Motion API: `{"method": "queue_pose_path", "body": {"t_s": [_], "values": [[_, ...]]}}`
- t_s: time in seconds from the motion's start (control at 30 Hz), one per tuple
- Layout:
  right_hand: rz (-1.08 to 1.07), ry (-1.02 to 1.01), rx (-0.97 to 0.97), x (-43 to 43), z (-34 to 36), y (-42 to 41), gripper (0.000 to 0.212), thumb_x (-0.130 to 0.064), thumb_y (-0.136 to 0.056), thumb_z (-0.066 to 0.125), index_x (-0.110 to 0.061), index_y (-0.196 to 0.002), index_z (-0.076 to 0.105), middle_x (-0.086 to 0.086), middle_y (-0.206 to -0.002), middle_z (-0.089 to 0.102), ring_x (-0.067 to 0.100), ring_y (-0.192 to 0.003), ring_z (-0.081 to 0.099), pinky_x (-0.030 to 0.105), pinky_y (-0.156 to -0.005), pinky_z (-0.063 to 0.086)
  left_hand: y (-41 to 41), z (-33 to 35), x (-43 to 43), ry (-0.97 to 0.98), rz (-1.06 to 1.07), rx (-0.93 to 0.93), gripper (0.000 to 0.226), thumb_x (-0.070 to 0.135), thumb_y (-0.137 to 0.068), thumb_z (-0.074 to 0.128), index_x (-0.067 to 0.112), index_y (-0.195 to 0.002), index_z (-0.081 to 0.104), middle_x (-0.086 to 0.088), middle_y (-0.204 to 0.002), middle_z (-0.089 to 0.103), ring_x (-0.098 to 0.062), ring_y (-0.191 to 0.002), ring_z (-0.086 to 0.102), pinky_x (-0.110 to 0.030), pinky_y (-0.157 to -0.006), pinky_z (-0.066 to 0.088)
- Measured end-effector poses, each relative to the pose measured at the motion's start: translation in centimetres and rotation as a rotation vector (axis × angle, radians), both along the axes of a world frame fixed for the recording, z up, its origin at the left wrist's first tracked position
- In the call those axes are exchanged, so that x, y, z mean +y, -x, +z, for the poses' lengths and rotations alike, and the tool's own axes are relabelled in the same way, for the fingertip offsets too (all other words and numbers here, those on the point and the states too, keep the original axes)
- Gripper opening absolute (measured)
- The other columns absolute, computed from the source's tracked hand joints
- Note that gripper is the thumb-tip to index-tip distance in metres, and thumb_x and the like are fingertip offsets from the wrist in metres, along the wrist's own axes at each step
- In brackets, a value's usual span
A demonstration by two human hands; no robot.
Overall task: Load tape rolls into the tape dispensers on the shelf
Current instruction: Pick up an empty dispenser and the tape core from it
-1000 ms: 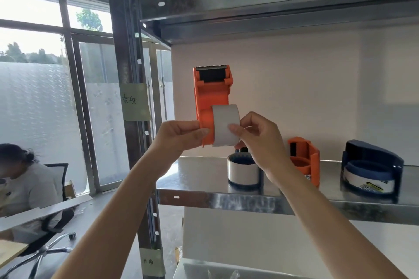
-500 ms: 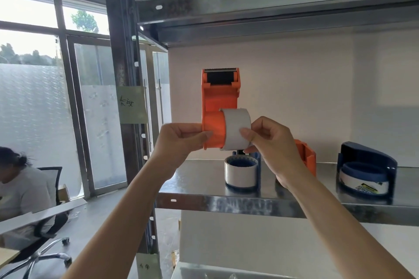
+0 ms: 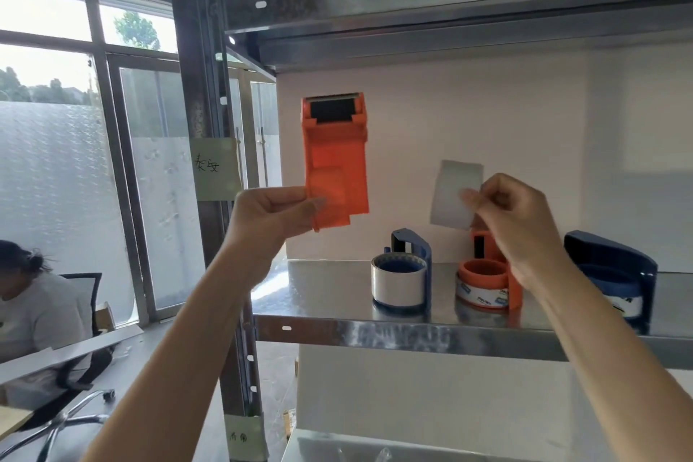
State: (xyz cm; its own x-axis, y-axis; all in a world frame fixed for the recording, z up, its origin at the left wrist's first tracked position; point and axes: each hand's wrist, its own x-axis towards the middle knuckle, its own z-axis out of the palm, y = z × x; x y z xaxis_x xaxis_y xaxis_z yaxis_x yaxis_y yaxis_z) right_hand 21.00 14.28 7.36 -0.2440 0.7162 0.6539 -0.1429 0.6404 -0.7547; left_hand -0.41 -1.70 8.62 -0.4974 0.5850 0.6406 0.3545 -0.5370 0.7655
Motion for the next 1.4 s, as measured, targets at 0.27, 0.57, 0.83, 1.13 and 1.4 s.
{"method": "queue_pose_path", "body": {"t_s": [0.27, 0.57, 0.83, 1.13, 1.4], "values": [[-0.058, -0.066, 0.018, 1.1, 0.3, -1.2, 0.023, -0.021, -0.086, 0.066, 0.0, -0.083, 0.056, 0.008, -0.069, 0.06, 0.006, -0.051, 0.054, 0.018, -0.048, 0.05, 0.6, 0.2, -0.1, -0.004, 0.023, 0.027, 0.015, -0.003, -0.075, 0.068, 0.009, -0.084, 0.071, 0.007, -0.069, 0.075, -0.013, -0.068, 0.073, -0.021, -0.061, 0.058], [-0.096, -0.109, -0.047, 0.7, 0.0, -1.5, 0.02, -0.019, -0.086, 0.066, -0.01, -0.073, 0.055, 0.004, -0.063, 0.058, 0.016, -0.054, 0.053, 0.024, -0.055, 0.049, 0.8, -0.3, 0.1, 0.03, -0.023, -0.053, 0.016, 0.002, -0.077, 0.068, 0.006, -0.092, 0.07, 0.004, -0.076, 0.076, -0.018, -0.075, 0.074, -0.022, -0.064, 0.058], [-0.087, -0.13, -0.035, 0.2, 0.3, -2.1, 0.02, -0.017, -0.086, 0.066, -0.006, -0.075, 0.054, 0.012, -0.068, 0.058, 0.019, -0.057, 0.054, 0.026, -0.057, 0.047, 2.4, -1.7, 1.8, 0.034, -0.265, -0.431, 0.02, 0.009, -0.092, 0.052, 0.002, -0.106, 0.064, -0.012, -0.098, 0.073, -0.023, -0.089, 0.072, -0.03, -0.077, 0.059], [-0.054, -0.116, -0.036, -0.8, -0.3, -2.3, 0.017, -0.02, -0.085, 0.067, -0.017, -0.072, 0.056, 0.023, -0.087, 0.065, 0.028, -0.072, 0.062, 0.045, -0.073, 0.049, 3.4, -6.0, 3.5, 0.138, -0.362, -0.91, 0.019, 0.007, -0.099, 0.041, 0.002, -0.091, 0.057, -0.013, -0.076, 0.069, -0.019, -0.067, 0.07, -0.028, -0.059, 0.059], [-0.048, -0.114, -0.053, -1.6, -0.7, -1.8, 0.016, -0.023, -0.085, 0.066, -0.018, -0.073, 0.056, 0.02, -0.09, 0.066, 0.029, -0.075, 0.061, 0.046, -0.074, 0.05, 4.9, -7.6, 4.4, 0.323, -0.251, -1.095, 0.019, 0.006, -0.1, 0.036, -0.004, -0.095, 0.052, -0.02, -0.095, 0.059, -0.024, -0.086, 0.061, -0.035, -0.066, 0.058]]}}
